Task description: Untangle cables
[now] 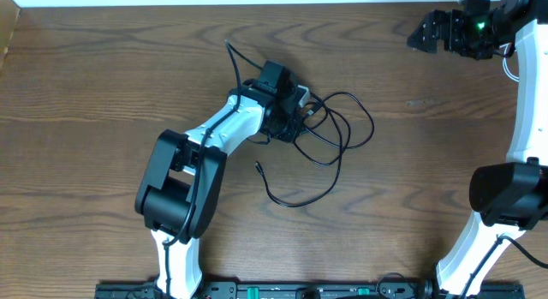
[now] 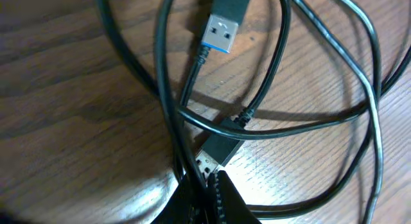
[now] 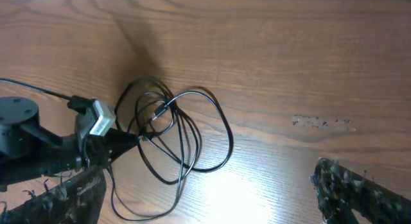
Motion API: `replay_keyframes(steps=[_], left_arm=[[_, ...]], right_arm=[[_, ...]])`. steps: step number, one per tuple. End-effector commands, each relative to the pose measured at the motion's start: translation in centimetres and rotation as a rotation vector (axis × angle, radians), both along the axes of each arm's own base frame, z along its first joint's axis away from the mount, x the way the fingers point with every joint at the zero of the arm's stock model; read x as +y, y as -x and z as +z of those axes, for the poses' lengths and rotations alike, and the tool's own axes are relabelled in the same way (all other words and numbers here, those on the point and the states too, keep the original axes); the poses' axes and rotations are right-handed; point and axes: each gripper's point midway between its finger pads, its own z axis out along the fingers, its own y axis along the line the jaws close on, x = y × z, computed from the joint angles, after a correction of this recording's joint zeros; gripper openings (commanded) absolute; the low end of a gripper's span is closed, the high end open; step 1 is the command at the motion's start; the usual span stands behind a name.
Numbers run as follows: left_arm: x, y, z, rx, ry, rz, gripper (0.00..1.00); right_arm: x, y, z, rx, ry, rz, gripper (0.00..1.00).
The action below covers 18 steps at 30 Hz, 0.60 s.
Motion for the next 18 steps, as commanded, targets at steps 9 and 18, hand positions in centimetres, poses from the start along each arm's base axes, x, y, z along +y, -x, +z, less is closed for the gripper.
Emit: replay_keyframes(steps=[9,18], left_arm=[[-1.2,-1.9,22.9,-0.436,0.316,0.109,0.07],[1.9,1.6,40.6,-0.892,0.547,0.188,0.07]], right_arm=[[2.2,0.3,-0.3,0.013,-0.007,0.051,0.99],[4.8,0.9,-0.2,0.013,-0.025,0.130,0.99]])
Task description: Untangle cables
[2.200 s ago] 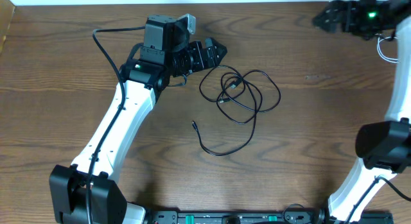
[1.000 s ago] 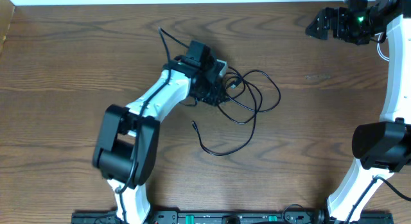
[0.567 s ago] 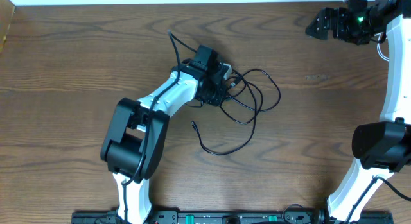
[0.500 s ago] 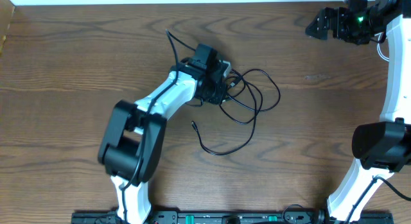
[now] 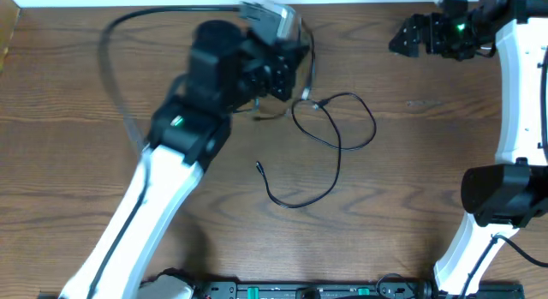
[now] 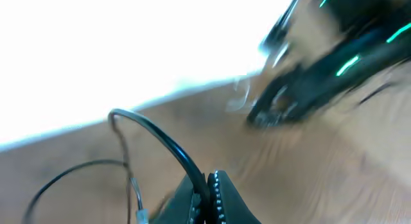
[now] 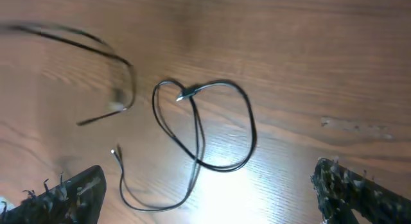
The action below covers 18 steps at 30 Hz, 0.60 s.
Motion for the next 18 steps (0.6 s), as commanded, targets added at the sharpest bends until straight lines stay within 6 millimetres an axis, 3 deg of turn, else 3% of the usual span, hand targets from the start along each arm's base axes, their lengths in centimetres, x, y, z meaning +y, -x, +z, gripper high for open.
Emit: replay_keyframes(steps=[1,5,8,10,16,18], left_arm=[[2.1,1.1,4.6,-0.077,0.085,0.092,0.08],[4.2,2.2,7.5,-0.123,0.152,0.161,0.07],[5.5,2.1,7.5,-0.056,0.220,0.199,0.07],[5.8,1.9,7.0,0.012,0.272,0.191,0.08],[5.9,2.0,7.0,0.139,0.397,0.108,0.08],[6.2,1.9,7.1,0.183,0.444,0.115,0.08]], right_arm=[[1.3,0.3,0.0,-0.004,-0.032,0.053,0.99],[4.0,0.9,1.3,-0.060,-0.138,0.196,0.99],[7.4,2.2,4.5,-0.239,-0.331,0.463,0.99],[8.6,2.9,6.2,-0.380,-0.396,0.612,0.99],[11.3,3.9,6.0,-0.498,-0.366,0.790,0.98],[12.5,4.3,5.9,-0.546,-0.356,0.864,0.88]])
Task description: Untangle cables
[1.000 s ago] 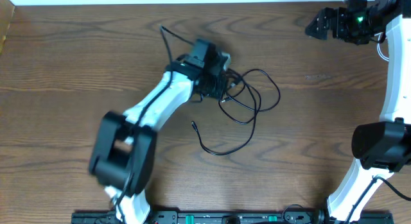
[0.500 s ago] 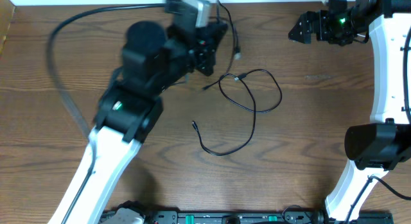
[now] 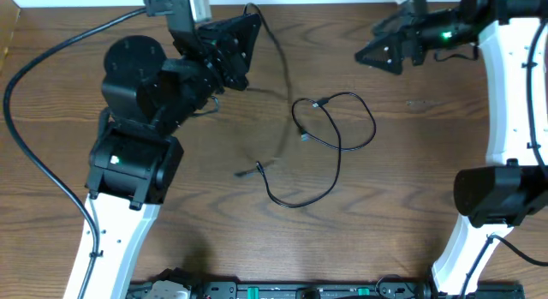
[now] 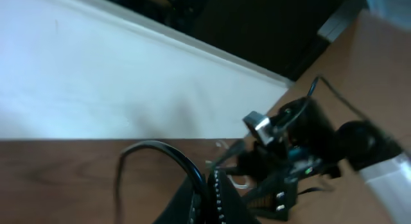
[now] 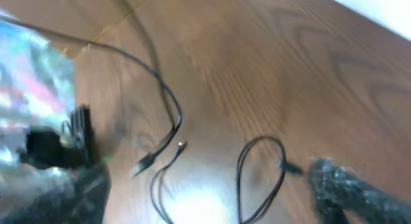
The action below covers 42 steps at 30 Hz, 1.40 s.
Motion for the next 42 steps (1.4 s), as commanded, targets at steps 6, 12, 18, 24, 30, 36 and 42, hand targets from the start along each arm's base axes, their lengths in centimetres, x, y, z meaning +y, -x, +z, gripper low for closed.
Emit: replay_keyframes(steps=[6,12,18,24,30,36,42], left_arm=[[-0.5,1.0,1.4,0.129,0.210,-0.071,0.07],[-1.0,1.5,3.3,0.108,0.286,-0.121,0.08],[-0.9,1.6,4.9,0.074,0.343,-0.133,0.07],[-0.7,1.7,6.1,0.071,0.409,-0.133,0.07],[-0.6,1.9,7.5,0.050,0.466,-0.144,0.07],[-0.3,1.6,7.6,0.065,0.500,-0.127,0.07],[0.0,1.4,7.7,0.061,0.508,-0.103,0.07]], right_arm=[[5.5,1.2,0.5,-0.195,-0.102,0.242,0.88],[7.2,0.8,-1.6,-0.158,-0.107,0.277,0.88],[9.1,0.2,-3.4,-0.180,-0.134,0.333,0.94],[10.9,1.4,-3.1,-0.220,-0.199,0.410,0.96],[13.4,4.1,-2.6,-0.196,-0.245,0.494,0.66],[16.4,6.7,-2.1,-0.186,-0.290,0.577,0.38],[18.4,8.5,-0.6,-0.200,-0.381,0.641,0.44]])
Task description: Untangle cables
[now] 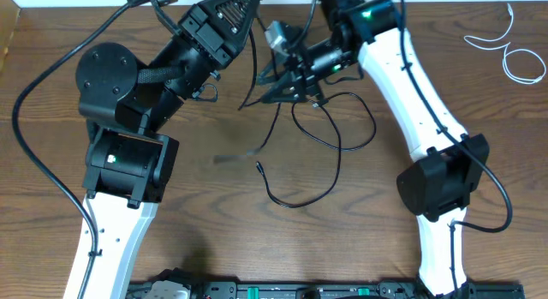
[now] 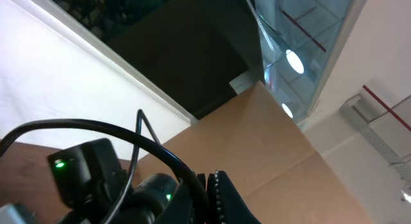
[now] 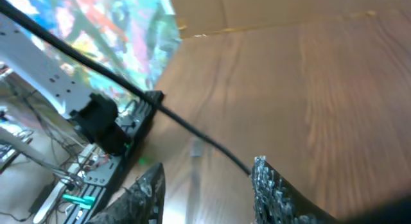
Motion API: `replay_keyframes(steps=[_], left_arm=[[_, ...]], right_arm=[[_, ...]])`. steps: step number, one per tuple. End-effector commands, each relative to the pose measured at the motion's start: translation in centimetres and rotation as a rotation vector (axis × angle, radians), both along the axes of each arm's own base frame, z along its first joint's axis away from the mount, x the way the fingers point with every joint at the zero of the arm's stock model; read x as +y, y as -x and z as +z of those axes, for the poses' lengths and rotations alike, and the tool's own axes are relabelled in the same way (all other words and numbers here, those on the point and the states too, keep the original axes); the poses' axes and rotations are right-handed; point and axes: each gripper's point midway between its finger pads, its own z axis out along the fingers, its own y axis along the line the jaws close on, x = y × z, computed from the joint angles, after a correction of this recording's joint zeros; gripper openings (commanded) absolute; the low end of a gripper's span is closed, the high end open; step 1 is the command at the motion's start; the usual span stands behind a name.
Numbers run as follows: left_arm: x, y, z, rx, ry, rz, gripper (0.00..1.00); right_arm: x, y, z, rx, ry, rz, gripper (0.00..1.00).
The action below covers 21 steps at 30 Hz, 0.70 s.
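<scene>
My left gripper (image 1: pixel 233 9) is raised high over the table's far edge, shut on a thick black cable (image 1: pixel 272 119). That cable hangs down from it, its blurred plug end (image 1: pixel 228 159) just above the wood. In the left wrist view the cable (image 2: pixel 160 153) arcs into the shut left gripper (image 2: pixel 207 185). My right gripper (image 1: pixel 276 81) is open beside the hanging cable. Its wrist view shows the cable (image 3: pixel 192 131) running down between the spread fingers of the right gripper (image 3: pixel 209 171). A thin black cable (image 1: pixel 338 136) lies in loops on the table.
A white cable (image 1: pixel 512 61) lies coiled at the far right corner. The thin cable's loose end (image 1: pixel 259 168) rests mid-table. The left arm's own supply cable (image 1: pixel 34 85) sweeps around the far left. The right arm (image 1: pixel 411 85) stretches across the table's right half.
My right gripper has moved from the far right of the table to the middle and now stands open around the hanging thick cable. The left gripper still holds that cable up high.
First my left gripper was down on the tangle, shut on the thick cable, while the right one waited open at the far right corner. Then the left held the cable at the far edge, out of the thin cable's loops, then higher. Now the right gripper brackets the dangling part.
</scene>
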Motion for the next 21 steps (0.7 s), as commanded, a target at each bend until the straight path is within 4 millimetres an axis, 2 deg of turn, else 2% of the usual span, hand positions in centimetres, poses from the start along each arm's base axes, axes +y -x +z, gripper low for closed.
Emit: replay_keyframes(steps=[1,11,15,21], left_arm=[[0.7,-0.1,1.0,-0.017,0.021,0.034,0.07],[1.9,-1.2,0.8,0.003,0.039,0.126,0.07],[2.0,-1.3,0.7,0.007,0.040,0.136,0.07],[3.4,-2.5,-0.7,0.075,0.038,0.232,0.07]], right_arm=[[1.0,1.3,1.9,0.010,-0.106,0.055,0.45],[2.5,3.4,3.6,0.044,-0.203,0.131,0.60],[3.1,4.2,3.9,0.055,-0.220,0.156,0.62],[3.7,5.4,4.5,0.085,-0.245,0.189,0.63]])
